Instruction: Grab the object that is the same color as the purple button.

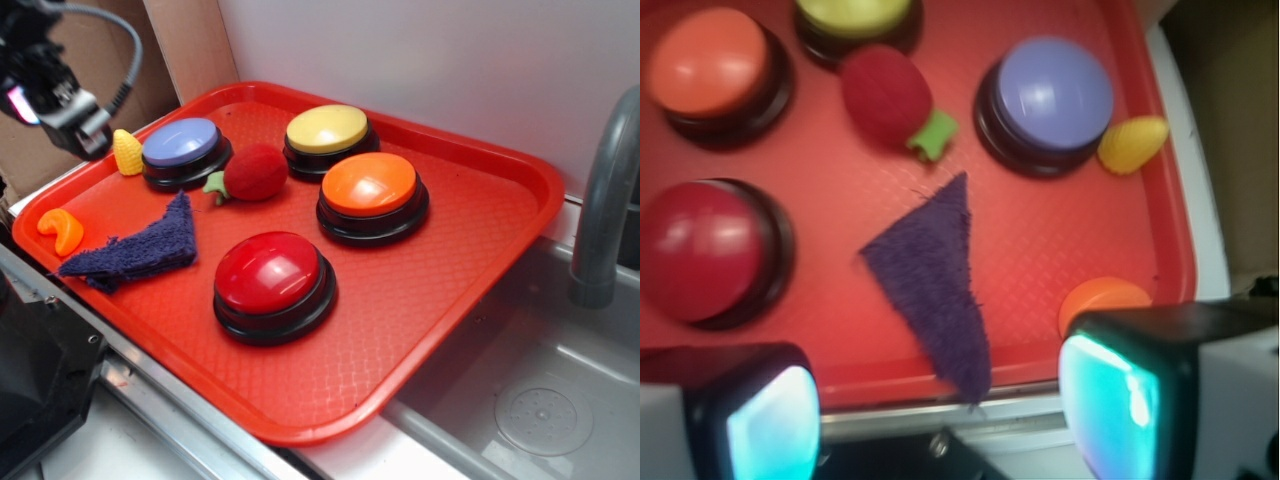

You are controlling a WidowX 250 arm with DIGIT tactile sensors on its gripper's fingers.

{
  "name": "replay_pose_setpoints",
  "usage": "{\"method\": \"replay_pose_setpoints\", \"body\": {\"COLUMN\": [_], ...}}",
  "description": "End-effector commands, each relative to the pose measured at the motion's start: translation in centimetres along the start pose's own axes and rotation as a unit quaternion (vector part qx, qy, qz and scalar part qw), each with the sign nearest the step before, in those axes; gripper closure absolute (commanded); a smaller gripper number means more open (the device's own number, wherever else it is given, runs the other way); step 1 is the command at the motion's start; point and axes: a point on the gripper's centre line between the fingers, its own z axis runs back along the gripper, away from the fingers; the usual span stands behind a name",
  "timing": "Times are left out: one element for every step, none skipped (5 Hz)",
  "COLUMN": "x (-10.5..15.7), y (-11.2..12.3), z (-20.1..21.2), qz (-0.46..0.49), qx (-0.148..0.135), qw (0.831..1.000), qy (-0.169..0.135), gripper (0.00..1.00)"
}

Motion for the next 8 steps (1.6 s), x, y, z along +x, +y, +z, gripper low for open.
{"method": "replay_pose_setpoints", "body": {"x": [0.7, 0.3, -0.3, -0.7, -1.2, -1.5, -1.6, -1.7], "y": [-0.2, -0.2, -0.5, -0.7, -0.8, -1.0, -0.9, -0.7], "z": [-4.6, -6.5, -8.4, -9.5, -10.9, -11.5, -11.7, -11.6], "qz": [-0.037, -0.046, -0.050, -0.048, -0.051, -0.057, -0.053, -0.041], "qx": [-0.018, -0.025, -0.023, -0.033, -0.033, -0.034, -0.027, -0.027], "qw": [0.999, 0.998, 0.998, 0.997, 0.996, 0.996, 0.996, 0.997], "qy": [0.014, 0.025, 0.041, 0.041, 0.059, 0.067, 0.072, 0.068], "gripper": [0.00, 0.00, 0.00, 0.00, 0.00, 0.00, 0.24, 1.00]}}
